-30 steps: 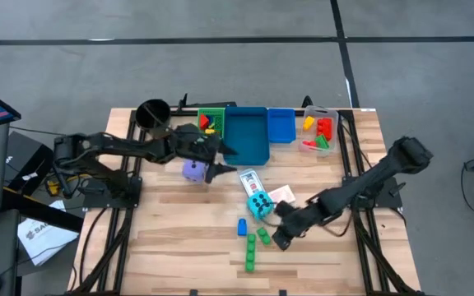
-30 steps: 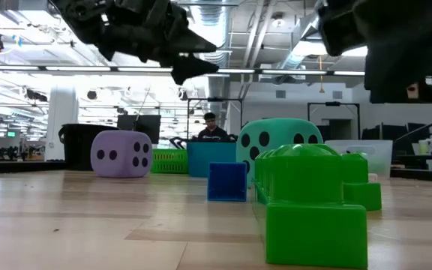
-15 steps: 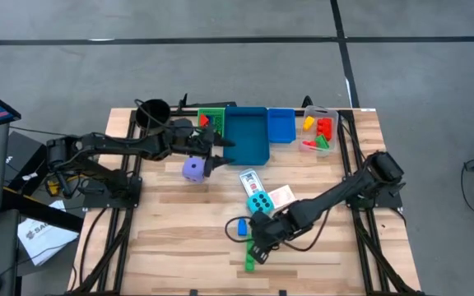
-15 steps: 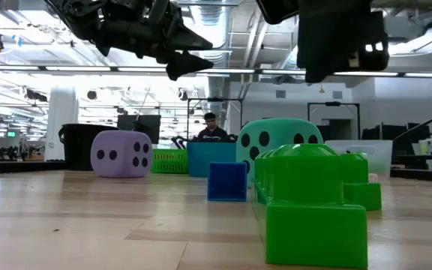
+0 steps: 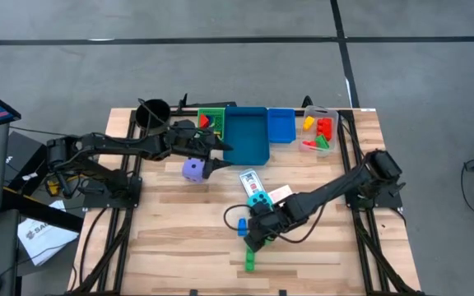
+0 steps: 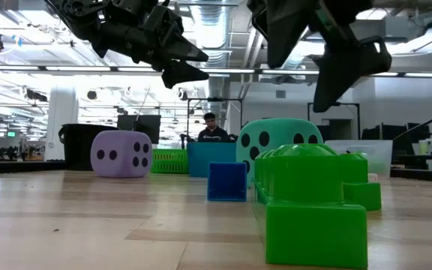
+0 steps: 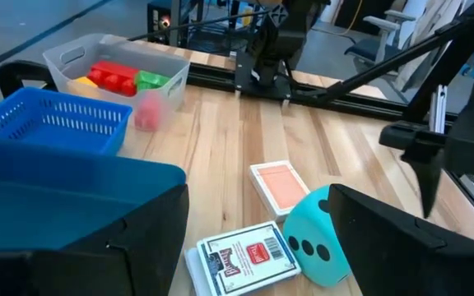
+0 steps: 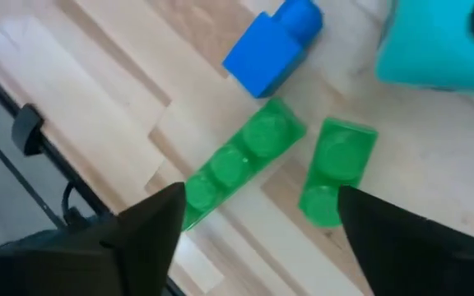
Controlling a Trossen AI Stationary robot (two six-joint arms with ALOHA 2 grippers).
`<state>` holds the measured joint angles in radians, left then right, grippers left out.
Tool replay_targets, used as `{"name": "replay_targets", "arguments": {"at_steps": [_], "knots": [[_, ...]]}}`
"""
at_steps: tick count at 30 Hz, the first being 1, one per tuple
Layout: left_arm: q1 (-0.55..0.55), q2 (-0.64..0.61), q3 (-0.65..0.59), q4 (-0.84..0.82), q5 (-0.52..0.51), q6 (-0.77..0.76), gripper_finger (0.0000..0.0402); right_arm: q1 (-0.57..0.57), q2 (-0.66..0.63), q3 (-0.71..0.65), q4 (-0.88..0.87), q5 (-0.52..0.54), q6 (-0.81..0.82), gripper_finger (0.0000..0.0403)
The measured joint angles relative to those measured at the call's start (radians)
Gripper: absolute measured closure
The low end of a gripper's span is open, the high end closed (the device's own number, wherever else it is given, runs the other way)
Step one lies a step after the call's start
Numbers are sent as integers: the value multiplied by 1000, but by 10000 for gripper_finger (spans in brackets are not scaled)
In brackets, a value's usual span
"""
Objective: Pick & Place Toys
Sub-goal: Put the large green game piece into the transparent bin
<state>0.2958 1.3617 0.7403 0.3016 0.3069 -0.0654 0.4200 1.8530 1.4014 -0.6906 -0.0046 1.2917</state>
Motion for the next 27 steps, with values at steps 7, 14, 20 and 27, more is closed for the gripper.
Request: {"name": "replay_targets", "arguments": {"at_steps": [7, 14, 20, 27], "knots": [[0, 0, 0, -15, 2, 0, 117, -31, 0, 0, -76, -2, -5, 68], [0, 0, 0, -42, 2, 0, 117, -37, 0, 0, -140, -3, -6, 86], [0, 0, 0, -43, 2, 0, 117, -37, 0, 0, -137, -2, -8, 88], [0, 0, 0, -43, -2, 0, 117, -37, 0, -44, -124, 9, 10, 89]]}}
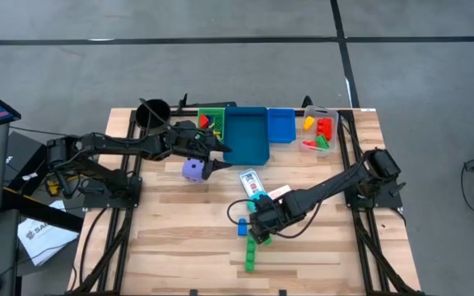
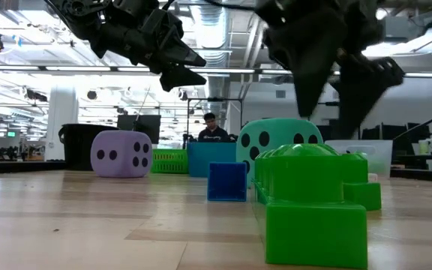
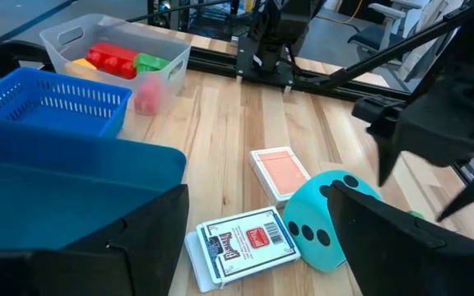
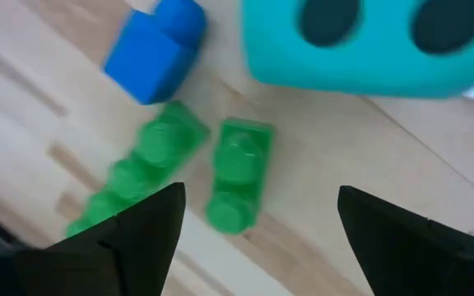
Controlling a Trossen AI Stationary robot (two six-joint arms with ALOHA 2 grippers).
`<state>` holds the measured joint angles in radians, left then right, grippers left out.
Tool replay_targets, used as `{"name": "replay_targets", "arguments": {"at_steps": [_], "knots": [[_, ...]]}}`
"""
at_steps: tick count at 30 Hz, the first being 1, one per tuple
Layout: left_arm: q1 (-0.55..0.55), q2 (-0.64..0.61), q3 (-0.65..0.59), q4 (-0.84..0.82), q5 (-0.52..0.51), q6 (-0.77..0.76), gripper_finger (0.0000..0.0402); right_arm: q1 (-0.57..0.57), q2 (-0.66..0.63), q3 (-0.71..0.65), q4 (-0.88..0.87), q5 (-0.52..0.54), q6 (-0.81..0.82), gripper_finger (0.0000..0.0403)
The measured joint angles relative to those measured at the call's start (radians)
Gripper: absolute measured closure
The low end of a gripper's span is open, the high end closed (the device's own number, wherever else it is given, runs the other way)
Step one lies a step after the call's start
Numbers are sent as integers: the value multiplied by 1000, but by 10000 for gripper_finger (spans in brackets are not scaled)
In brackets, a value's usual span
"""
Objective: Pick & Place Toys
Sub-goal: Put the large green game piece into the transparent bin
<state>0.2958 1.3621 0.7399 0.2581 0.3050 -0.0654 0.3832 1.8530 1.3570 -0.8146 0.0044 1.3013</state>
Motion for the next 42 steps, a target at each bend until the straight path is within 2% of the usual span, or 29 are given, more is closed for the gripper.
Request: {"name": "replay_targets", "arguments": {"at_steps": [9, 14, 16, 23, 30, 34, 41, 42], "knots": [[0, 0, 0, -1, 0, 0, 117, 8, 2, -29, 2, -4, 26, 89], [0, 0, 0, -2, 1, 0, 117, 9, 57, -32, 110, -10, -29, 89], [0, 0, 0, -6, 1, 0, 117, 7, 89, -26, 174, -40, -35, 89], [0, 0, 0, -35, 2, 0, 117, 8, 163, -26, 211, -179, -10, 89], [0, 0, 0, -55, 4, 0, 117, 3, 154, -27, 153, -186, 5, 94], [0, 0, 0, -59, 4, 0, 117, -1, 156, -28, 152, -186, 8, 129], [0, 0, 0, -60, 3, 0, 117, 0, 156, -28, 179, -198, 8, 280], [0, 0, 0, -60, 2, 0, 117, 0, 156, -28, 189, -205, 8, 279]]}}
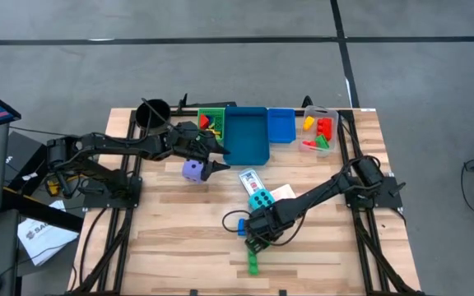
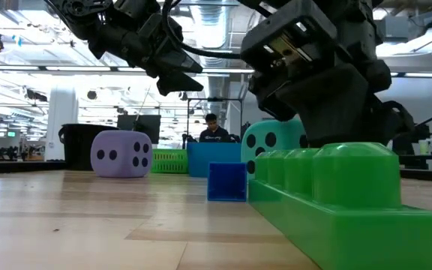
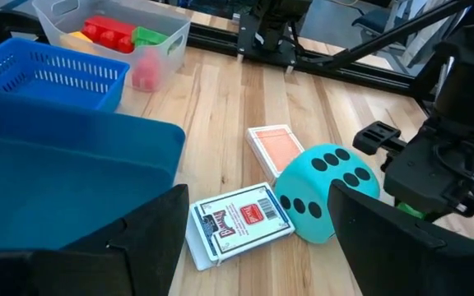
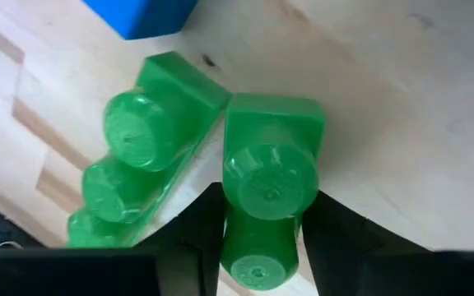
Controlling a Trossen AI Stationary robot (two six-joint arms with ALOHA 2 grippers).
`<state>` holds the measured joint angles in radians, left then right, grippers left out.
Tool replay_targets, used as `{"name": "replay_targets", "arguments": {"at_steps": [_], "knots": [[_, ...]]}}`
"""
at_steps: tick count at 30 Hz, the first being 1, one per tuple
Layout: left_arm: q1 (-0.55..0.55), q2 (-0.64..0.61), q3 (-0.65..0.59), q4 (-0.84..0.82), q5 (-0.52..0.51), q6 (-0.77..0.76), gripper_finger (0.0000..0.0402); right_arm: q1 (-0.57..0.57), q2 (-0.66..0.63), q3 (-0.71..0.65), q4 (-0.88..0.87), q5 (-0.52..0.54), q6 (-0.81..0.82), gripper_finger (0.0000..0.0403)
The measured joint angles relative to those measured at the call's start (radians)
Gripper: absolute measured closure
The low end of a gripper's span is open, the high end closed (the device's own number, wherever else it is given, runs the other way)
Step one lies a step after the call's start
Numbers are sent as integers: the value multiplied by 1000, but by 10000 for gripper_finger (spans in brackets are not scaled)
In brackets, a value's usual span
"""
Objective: Pick & Place Toys
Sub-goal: Put the large green game piece into the transparent bin
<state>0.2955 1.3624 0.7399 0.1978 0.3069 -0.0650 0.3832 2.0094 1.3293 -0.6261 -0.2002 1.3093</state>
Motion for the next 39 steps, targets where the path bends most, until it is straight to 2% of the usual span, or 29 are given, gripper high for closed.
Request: {"name": "replay_targets", "arguments": {"at_steps": [10, 14, 18, 22, 29, 39], "knots": [[0, 0, 0, 0, -2, 0, 117, 0, -19, 0, 27, -14, -2, 276], [0, 0, 0, 0, -1, 0, 117, 0, -72, 0, -17, 41, -3, 276], [0, 0, 0, 0, -1, 0, 117, 1, -172, 0, -98, 170, -6, 276], [0, 0, 0, -1, -1, 0, 117, 9, -294, 1, -202, 351, -3, 276], [0, 0, 0, 1, -8, -31, 117, 4, -496, 1, -470, 647, 11, 276], [0, 0, 0, 6, -106, -216, 117, -80, -674, -5, -953, 901, -9, 276]]}}
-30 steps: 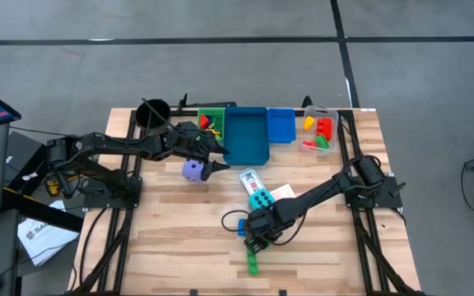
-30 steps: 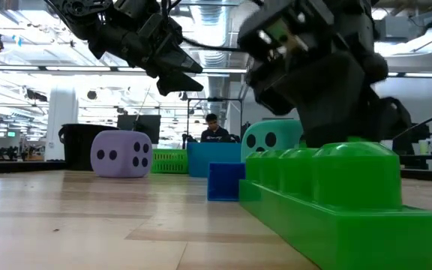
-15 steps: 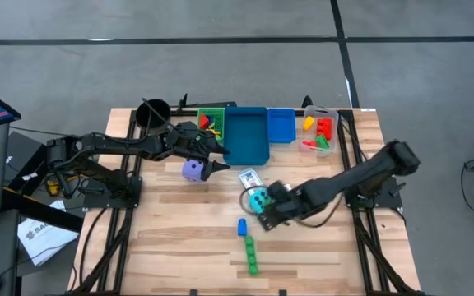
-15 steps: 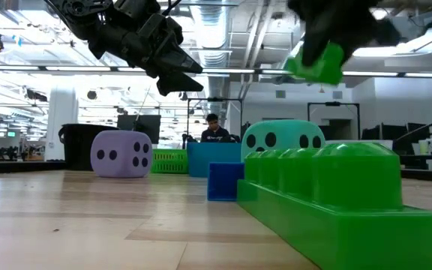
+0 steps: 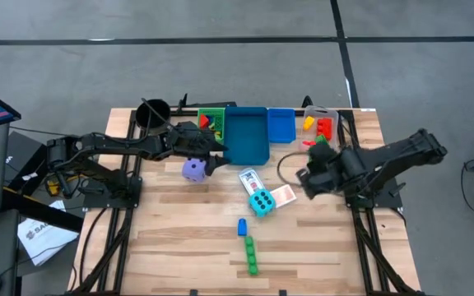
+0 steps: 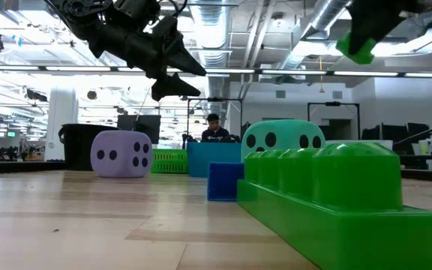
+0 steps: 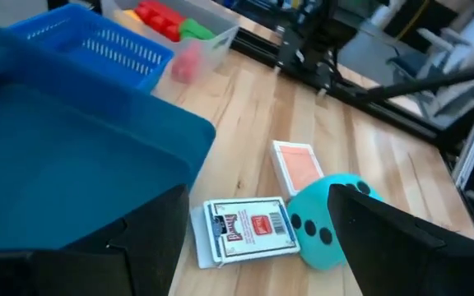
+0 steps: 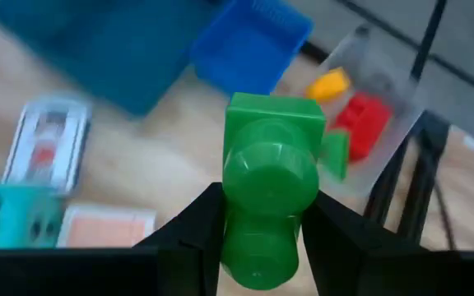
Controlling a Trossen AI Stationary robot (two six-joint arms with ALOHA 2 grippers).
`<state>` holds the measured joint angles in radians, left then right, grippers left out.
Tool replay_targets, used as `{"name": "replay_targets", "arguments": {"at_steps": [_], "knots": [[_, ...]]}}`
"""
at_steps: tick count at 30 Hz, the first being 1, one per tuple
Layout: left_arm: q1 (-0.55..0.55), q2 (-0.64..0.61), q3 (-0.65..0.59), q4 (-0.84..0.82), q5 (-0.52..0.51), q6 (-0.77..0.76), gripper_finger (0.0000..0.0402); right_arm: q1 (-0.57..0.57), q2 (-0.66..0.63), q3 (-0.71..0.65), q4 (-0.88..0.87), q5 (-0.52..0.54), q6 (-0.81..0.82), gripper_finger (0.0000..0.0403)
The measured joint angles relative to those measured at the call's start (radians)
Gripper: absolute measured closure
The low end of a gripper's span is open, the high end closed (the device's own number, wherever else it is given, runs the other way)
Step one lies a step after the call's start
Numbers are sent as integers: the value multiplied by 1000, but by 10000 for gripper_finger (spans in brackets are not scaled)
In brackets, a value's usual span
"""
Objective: Pick & Place Toys
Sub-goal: Put the large green game piece into the transparent bin
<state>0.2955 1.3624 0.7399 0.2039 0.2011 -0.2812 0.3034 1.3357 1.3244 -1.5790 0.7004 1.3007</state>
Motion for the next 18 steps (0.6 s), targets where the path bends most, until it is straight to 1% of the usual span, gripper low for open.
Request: {"name": "replay_targets", "arguments": {"at_steps": [2, 5, 7, 10, 12, 15, 18], "knots": [[0, 0, 0, 0, -25, -50, 117, -49, -52, -40, 29, 53, -56, 276], [-5, 0, 0, 0, -89, -121, 117, -146, -151, -115, 59, 93, -109, 272], [-10, 0, 0, 1, -134, -166, 117, -219, -212, -177, 67, 103, -138, 271], [-19, 0, 0, 6, -182, -223, 117, -327, -306, -254, 137, 109, -197, 271], [-27, 0, 0, 5, -199, -230, 117, -397, -376, -304, 204, 106, -254, 272], [-39, 0, 0, 6, -218, -233, 117, -489, -449, -382, 368, 95, -384, 270], [-54, 0, 0, 6, -235, -275, 117, -593, -497, -465, 527, 9, -547, 270]]}}
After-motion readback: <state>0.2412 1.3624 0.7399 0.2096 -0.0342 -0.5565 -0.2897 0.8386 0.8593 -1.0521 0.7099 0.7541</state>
